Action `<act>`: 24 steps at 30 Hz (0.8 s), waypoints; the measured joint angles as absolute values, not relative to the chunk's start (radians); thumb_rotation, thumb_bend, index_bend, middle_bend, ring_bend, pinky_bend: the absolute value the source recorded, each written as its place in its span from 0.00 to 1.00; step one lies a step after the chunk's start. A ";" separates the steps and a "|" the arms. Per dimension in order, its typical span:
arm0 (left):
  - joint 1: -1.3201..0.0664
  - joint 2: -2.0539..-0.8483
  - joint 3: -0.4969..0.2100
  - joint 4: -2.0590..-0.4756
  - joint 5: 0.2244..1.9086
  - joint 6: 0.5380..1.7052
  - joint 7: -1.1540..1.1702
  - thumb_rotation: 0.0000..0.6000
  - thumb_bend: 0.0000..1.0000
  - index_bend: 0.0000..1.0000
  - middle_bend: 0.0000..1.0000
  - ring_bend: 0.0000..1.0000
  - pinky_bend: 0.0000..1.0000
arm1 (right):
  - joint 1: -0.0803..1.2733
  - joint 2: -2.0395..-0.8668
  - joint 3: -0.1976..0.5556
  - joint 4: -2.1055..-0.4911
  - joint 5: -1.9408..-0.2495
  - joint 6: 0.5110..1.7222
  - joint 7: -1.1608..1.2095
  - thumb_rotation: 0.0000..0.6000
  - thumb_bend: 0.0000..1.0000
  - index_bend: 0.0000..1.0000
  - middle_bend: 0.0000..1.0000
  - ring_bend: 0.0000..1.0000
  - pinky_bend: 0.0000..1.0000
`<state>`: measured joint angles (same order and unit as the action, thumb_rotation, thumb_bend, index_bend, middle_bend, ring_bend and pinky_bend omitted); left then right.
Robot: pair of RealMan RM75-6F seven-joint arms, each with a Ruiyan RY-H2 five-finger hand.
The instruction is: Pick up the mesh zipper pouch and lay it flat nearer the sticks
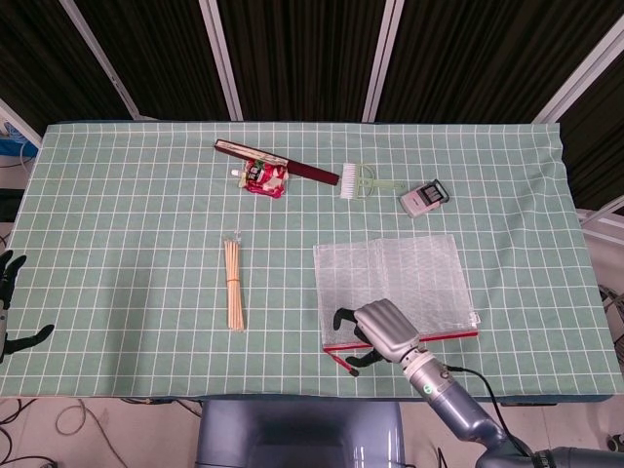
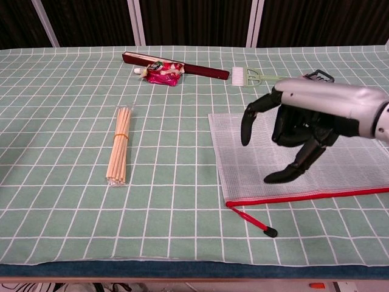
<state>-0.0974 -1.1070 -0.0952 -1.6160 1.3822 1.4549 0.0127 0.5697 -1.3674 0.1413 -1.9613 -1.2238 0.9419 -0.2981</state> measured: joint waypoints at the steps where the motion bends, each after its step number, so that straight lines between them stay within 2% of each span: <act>1: -0.098 -1.107 -0.095 -1.616 1.381 1.454 0.013 1.00 0.00 0.00 0.00 0.00 0.00 | 0.572 -1.382 0.132 -1.957 -1.213 0.942 -0.312 1.00 0.22 0.45 1.00 1.00 0.94; 13: -0.099 -1.106 -0.095 -1.616 1.385 1.454 0.007 1.00 0.00 0.00 0.00 0.00 0.00 | 0.573 -1.516 0.060 -1.896 -1.121 0.984 -0.424 1.00 0.22 0.50 1.00 1.00 0.95; 20: -0.100 -1.105 -0.094 -1.615 1.385 1.450 0.001 1.00 0.00 0.00 0.00 0.00 0.00 | 0.567 -1.568 0.042 -1.854 -1.078 1.005 -0.442 1.00 0.31 0.53 1.00 1.00 0.95; 24: -0.101 -1.104 -0.094 -1.615 1.384 1.448 -0.001 1.00 0.00 0.00 0.00 0.00 0.00 | 0.562 -1.589 0.036 -1.830 -1.064 1.012 -0.442 1.00 0.32 0.53 1.00 1.00 0.95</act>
